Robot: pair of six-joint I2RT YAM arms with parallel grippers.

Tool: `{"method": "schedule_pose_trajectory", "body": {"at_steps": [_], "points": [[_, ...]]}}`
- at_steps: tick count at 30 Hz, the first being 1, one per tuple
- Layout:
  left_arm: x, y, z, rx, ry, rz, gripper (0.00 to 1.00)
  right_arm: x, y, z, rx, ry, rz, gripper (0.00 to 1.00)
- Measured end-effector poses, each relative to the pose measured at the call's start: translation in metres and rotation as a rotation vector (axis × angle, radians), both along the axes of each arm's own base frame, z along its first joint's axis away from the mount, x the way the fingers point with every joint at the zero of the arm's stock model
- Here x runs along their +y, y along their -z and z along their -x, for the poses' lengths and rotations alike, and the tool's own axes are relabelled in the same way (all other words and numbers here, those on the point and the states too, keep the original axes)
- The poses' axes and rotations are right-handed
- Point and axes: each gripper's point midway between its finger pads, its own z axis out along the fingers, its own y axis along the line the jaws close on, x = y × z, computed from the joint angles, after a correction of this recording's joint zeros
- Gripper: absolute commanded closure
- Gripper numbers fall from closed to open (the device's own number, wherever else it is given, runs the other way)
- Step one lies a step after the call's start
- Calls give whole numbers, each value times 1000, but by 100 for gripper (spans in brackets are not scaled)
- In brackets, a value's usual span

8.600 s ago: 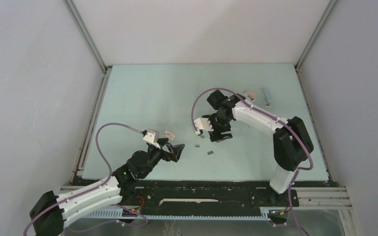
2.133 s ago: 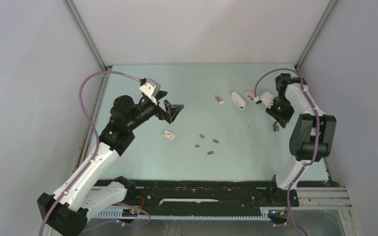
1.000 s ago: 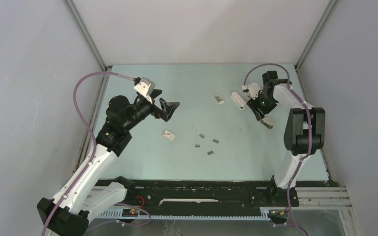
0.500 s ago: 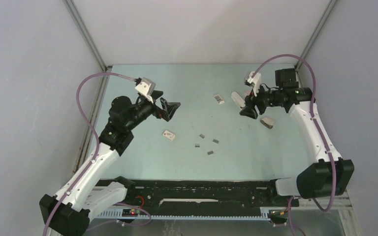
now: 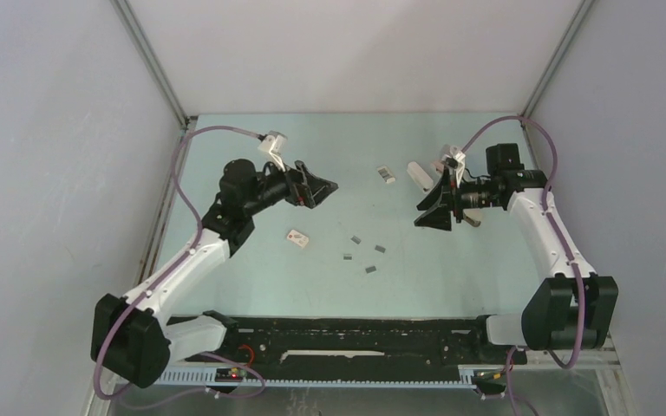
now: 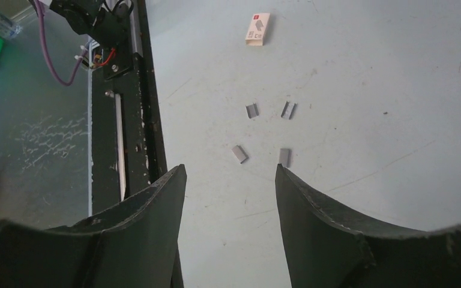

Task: Unload the staples from the stapler
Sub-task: Pick up the staple box from the center of the board.

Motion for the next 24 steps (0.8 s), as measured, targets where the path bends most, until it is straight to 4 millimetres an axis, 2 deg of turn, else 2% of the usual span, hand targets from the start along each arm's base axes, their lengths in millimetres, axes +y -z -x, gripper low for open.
{"method": "schedule_pose_trajectory", "body": {"at_steps": [5, 8, 11, 14, 19, 21, 24], "points": [[-8, 26, -5, 125, 9, 20, 5, 4, 1, 0, 13, -13, -13, 35], [-9, 51, -9, 225, 3, -22, 6, 6, 4, -2, 39, -8, -11, 35], [-9, 67, -12, 306, -1, -68, 7, 8, 13, -10, 66, 23, 21, 34], [-7, 74, -11, 352, 2, -115, 6, 14, 29, -22, 96, 84, 107, 34], [1, 73, -11, 383, 10, -130, 9, 29, 62, -70, 139, 265, 266, 30], [8, 72, -12, 406, 9, -110, 10, 34, 71, -98, 163, 331, 316, 27], [17, 69, -16, 436, 0, -68, 11, 48, 70, -155, 161, 415, 358, 21]]}}
